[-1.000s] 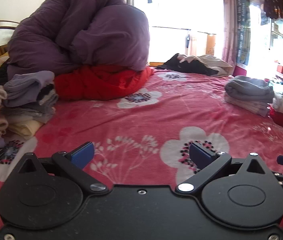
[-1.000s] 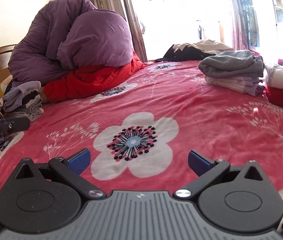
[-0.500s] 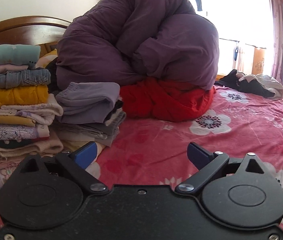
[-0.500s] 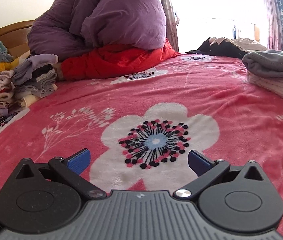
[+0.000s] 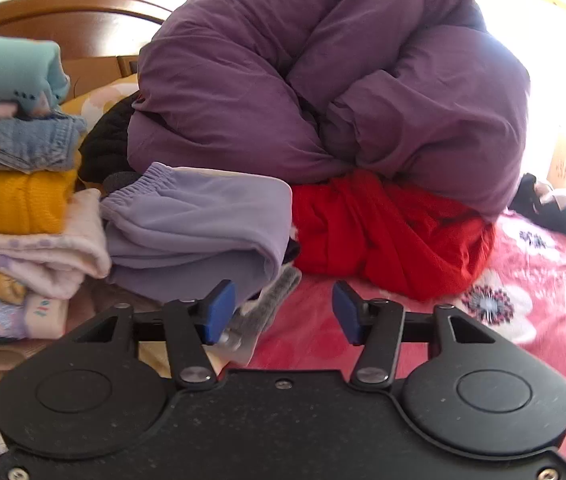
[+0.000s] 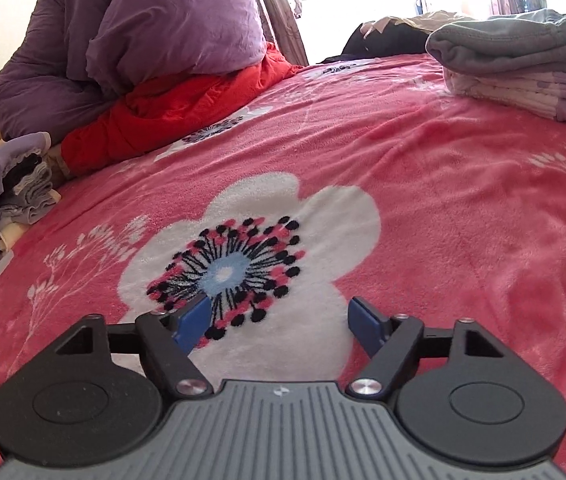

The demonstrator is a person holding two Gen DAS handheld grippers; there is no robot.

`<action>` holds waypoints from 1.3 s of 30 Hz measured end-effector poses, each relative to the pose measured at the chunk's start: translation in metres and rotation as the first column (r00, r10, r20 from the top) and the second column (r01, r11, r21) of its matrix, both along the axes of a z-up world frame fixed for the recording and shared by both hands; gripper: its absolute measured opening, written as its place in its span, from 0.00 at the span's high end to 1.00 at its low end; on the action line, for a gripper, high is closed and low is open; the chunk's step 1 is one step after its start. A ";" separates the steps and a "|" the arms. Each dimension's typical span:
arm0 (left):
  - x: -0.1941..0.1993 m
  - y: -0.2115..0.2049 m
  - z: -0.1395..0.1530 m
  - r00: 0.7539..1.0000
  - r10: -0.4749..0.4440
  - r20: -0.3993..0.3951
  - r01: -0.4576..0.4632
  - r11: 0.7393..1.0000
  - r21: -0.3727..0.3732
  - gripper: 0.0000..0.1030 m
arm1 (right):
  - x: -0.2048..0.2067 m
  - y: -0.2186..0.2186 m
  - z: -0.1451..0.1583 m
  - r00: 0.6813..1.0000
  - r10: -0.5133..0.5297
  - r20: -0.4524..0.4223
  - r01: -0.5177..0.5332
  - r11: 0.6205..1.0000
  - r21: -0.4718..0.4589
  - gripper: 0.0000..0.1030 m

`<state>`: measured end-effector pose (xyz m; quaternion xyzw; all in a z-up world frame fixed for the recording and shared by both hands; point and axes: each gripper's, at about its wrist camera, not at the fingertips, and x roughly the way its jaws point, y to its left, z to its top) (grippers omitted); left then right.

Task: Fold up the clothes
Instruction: 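Grasp the lavender sweatpants from the clothes pile with the left gripper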

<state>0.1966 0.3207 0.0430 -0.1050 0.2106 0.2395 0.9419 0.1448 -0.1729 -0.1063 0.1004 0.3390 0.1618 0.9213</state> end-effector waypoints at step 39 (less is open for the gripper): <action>-0.110 -0.248 -0.034 0.862 -0.505 -0.052 0.506 0.862 0.013 0.99 | -0.027 -0.041 0.040 0.998 -0.011 0.063 0.005 0.996 0.094 0.22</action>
